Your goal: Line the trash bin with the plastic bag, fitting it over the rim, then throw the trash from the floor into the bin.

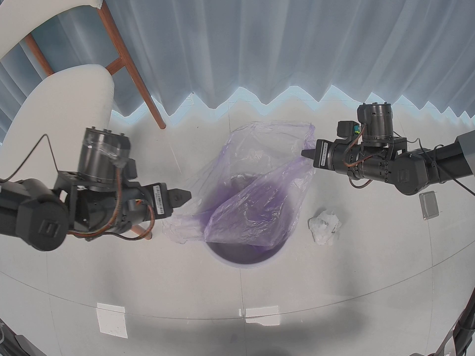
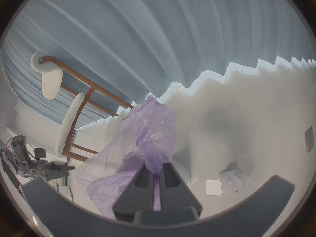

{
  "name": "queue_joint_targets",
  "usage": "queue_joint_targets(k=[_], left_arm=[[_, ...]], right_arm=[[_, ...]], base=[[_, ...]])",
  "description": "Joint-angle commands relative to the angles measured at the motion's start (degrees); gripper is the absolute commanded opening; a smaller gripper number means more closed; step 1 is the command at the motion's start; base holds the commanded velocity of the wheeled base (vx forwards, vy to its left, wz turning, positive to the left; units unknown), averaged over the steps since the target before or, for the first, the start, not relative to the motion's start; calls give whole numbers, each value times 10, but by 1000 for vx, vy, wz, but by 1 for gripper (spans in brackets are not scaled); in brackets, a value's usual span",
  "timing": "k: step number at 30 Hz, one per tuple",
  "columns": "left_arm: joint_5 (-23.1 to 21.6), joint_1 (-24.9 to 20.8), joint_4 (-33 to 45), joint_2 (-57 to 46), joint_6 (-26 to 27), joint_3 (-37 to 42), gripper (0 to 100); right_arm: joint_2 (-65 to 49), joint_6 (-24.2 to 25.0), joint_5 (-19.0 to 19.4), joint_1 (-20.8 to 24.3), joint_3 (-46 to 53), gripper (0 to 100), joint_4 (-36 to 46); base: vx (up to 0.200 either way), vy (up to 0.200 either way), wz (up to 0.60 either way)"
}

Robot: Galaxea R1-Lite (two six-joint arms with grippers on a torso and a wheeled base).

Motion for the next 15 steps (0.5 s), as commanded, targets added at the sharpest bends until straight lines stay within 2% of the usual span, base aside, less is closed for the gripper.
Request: queue_joint_targets(k=[1,2,5,6,7,11,15], left_arm=[[0,54,-18,-154,49,80,100],[0,69,-27,-180,57,101,100],[-1,153,-85,-295,81,210,100],[-1,163,-95,-313,84,227,100],[0,192,-127,-375,97,287,100],[2,214,-147,-500,145,386,100],[-2,234,-147,-563,158,441,100]], right_arm=[[-32,1,3,-22,13,0,0],[-39,1,6,-24,17,0,1],[-47,-2,18,-27,39,0,-1],[-47,-2,18,-27,41,0,-1],[-52,-3,18,-27,54,0,-1],[-70,0,18,-24,86,0,-2],[-82,1,15,-21,117,0,-20]], base=[[0,0,0],[0,0,0],[0,0,0],[0,0,0],[0,0,0],[0,0,0],[0,0,0]])
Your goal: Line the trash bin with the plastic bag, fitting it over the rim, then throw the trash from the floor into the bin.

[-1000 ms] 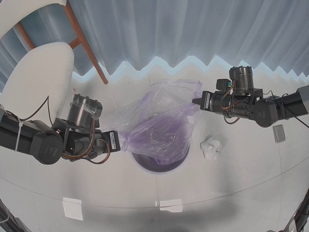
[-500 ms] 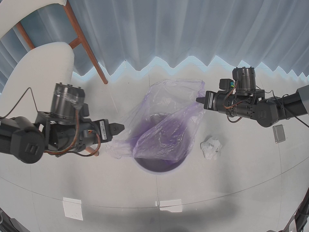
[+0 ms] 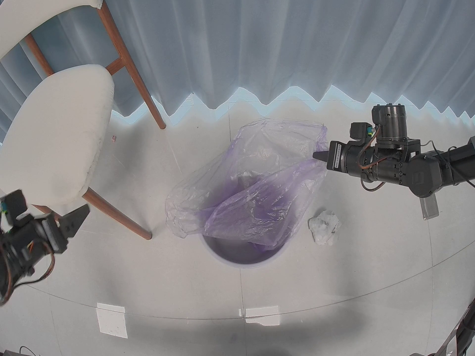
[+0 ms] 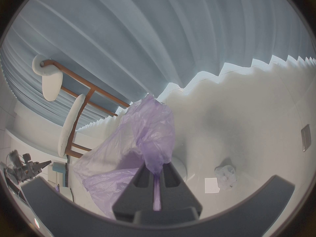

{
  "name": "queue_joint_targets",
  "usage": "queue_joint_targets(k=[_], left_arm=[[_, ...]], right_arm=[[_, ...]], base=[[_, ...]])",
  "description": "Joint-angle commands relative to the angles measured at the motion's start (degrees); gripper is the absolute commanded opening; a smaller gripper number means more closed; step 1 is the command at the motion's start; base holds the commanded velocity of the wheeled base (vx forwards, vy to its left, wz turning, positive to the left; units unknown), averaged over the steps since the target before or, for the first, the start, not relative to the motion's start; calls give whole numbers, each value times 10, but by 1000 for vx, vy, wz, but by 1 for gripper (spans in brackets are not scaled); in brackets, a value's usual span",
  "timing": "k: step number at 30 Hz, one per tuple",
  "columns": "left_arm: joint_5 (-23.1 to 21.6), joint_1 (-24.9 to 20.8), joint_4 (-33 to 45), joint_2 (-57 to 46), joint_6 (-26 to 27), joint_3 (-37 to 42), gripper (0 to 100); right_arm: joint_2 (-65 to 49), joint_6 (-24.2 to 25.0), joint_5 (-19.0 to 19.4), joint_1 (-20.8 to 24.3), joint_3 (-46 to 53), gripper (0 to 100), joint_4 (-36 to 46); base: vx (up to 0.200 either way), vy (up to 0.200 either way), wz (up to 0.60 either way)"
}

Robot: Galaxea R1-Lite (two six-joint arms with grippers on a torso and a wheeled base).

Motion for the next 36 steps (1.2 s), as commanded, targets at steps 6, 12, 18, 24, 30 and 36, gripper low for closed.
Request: queue_joint_targets(k=[6,12,18,24,30,36], left_arm=[[-12,75,-18,-364,113,252,100],[-52,59,219,-576,131,252,100],[-26,57,212,-562,36,252,100],[44,59,212,-563,-13,252,100],[68,58,211,-564,-6,252,100],[3,57,214,-563,58,252,100]], right_arm=[[-88,-23,-6,1,142,0,-92],[-93,-42,-22,-3,230,0,-259],[-84,-66,-46,2,239,0,-277],[-67,-44,-33,29,258,0,-294],[-83,21,-24,70,313,0,-332],[-76,25,-21,103,332,0,-365]], base=[[0,0,0],[0,0,0],[0,0,0],[0,0,0],[0,0,0],[0,0,0]])
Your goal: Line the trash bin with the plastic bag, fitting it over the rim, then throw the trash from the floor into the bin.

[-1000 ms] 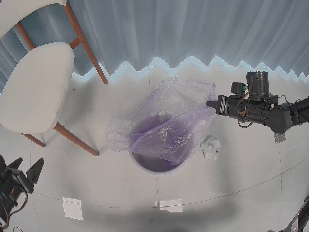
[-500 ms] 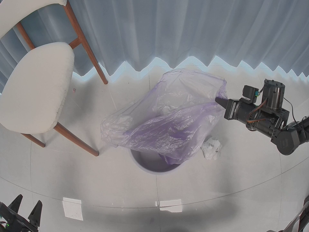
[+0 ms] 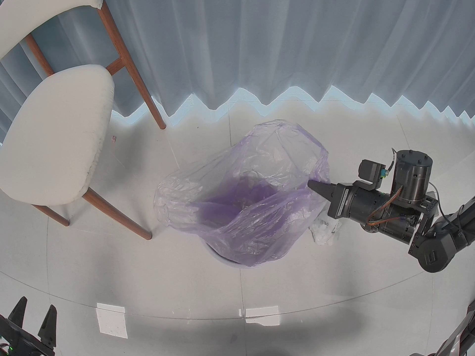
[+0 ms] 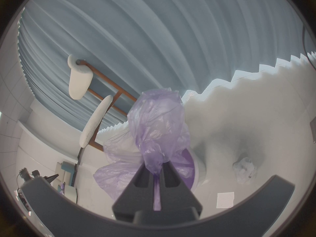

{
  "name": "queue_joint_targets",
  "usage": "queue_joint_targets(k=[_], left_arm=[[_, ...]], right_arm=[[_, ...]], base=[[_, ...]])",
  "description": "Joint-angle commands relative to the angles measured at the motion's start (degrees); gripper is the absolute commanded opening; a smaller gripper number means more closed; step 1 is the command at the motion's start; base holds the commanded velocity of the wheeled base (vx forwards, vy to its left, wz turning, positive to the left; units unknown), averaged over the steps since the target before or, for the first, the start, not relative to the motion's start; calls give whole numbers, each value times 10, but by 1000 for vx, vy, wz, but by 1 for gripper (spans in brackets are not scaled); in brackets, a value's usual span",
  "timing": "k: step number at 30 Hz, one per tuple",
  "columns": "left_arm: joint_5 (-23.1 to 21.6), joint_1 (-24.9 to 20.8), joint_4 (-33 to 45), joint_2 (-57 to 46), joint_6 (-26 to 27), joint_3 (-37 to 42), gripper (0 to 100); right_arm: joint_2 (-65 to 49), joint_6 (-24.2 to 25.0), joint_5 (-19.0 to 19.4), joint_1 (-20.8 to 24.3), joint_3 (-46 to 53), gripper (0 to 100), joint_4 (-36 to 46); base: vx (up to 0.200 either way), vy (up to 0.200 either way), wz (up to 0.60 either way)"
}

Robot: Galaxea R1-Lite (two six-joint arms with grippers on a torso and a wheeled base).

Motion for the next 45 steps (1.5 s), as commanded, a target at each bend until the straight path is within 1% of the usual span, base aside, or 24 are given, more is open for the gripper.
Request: queue_joint_targets(k=[1,2,4,6,8,10,14,16,17,19,22,25,27,33,35,37,39,40,43,45], left_arm=[[-41,-2,2,3,29,10,100],[-63,-2,2,2,42,10,100],[-143,-2,5,2,124,10,100],[-166,-4,17,1,164,10,100],[-156,-2,17,2,146,10,100],[-134,0,23,4,115,10,100],[-131,3,21,1,113,10,100],[-131,33,23,-1,114,10,100],[-130,94,20,-20,113,10,100],[-131,53,22,-40,118,10,100],[-133,61,23,-52,131,10,100],[-134,61,23,-52,132,10,100],[-134,61,23,-52,132,10,100],[-134,61,23,-52,132,10,100],[-134,61,23,-52,132,10,100],[-134,61,23,-52,132,10,100],[-134,61,23,-52,132,10,100],[-134,61,23,-52,132,10,100],[-134,61,23,-52,132,10,100],[-134,61,23,-52,132,10,100]], right_arm=[[3,0,2,23,6,0,-6],[4,-1,2,24,4,0,-6],[3,-5,1,24,-2,0,-5],[1,-7,1,25,-5,0,-5],[0,-10,1,26,-8,0,-3],[0,-10,1,24,-11,0,-4],[7,-10,-3,26,-22,0,-3],[12,-12,-3,29,-27,0,-3],[13,-13,-3,30,-35,0,-2],[18,-12,-3,28,-44,0,-2],[16,-13,-2,29,-33,0,-7],[6,-16,6,32,6,0,-12],[8,-22,19,30,18,0,-20],[20,-21,24,28,42,0,-23],[18,-34,38,30,70,0,-27],[16,-93,81,29,125,0,-61],[18,-101,87,29,130,0,-67],[50,-158,109,33,174,0,-138],[100,-164,110,40,199,0,-228],[102,-164,110,41,200,0,-233]], base=[[0,0,0],[0,0,0],[0,0,0],[0,0,0],[0,0,0],[0,0,0],[0,0,0],[0,0,0],[0,0,0],[0,0,0],[0,0,0],[0,0,0],[0,0,0],[0,0,0],[0,0,0],[0,0,0],[0,0,0],[0,0,0],[0,0,0],[0,0,0]])
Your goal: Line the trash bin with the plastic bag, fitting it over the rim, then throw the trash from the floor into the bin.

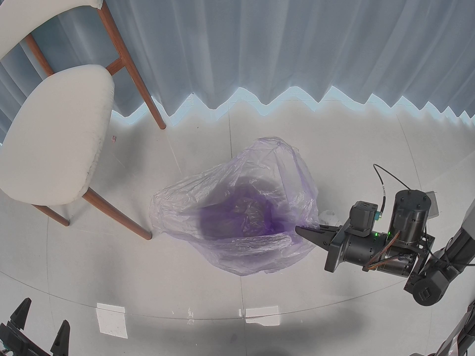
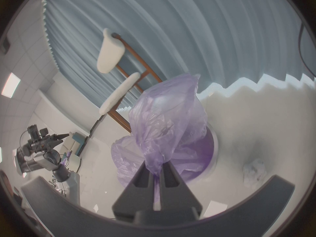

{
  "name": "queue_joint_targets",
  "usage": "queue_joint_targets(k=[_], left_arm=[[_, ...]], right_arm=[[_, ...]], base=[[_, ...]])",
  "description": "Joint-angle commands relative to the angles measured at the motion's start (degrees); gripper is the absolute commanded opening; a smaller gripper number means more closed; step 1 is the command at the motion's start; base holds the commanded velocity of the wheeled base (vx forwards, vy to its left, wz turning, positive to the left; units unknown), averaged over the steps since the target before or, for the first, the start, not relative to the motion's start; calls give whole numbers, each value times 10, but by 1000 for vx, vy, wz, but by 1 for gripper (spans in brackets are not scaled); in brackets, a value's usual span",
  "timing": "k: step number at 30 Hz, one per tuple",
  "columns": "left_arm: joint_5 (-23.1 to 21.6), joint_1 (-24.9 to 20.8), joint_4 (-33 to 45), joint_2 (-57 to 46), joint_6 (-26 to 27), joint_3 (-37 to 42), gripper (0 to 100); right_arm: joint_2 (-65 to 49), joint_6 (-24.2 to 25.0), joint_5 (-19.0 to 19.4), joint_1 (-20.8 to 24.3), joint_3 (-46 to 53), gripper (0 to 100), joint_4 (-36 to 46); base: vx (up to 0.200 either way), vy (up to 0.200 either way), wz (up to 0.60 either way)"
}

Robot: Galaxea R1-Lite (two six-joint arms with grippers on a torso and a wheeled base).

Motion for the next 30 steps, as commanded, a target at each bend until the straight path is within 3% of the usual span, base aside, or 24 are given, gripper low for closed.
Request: queue_joint_targets(k=[1,3,8,16,25,30], left_arm=[[0,0,0,-7,0,10,100],[0,0,0,-7,0,10,100],[0,0,0,-7,0,10,100],[0,0,0,-7,0,10,100],[0,0,0,-7,0,10,100],[0,0,0,-7,0,10,100]], right_arm=[[131,-34,20,15,56,0,-171],[181,-36,21,15,29,0,-211],[229,-28,23,5,-107,0,-188],[250,-24,23,-20,-334,0,-26],[174,-25,21,-77,-385,0,111],[164,-27,19,-103,-379,0,121]], base=[[0,0,0],[0,0,0],[0,0,0],[0,0,0],[0,0,0],[0,0,0]])
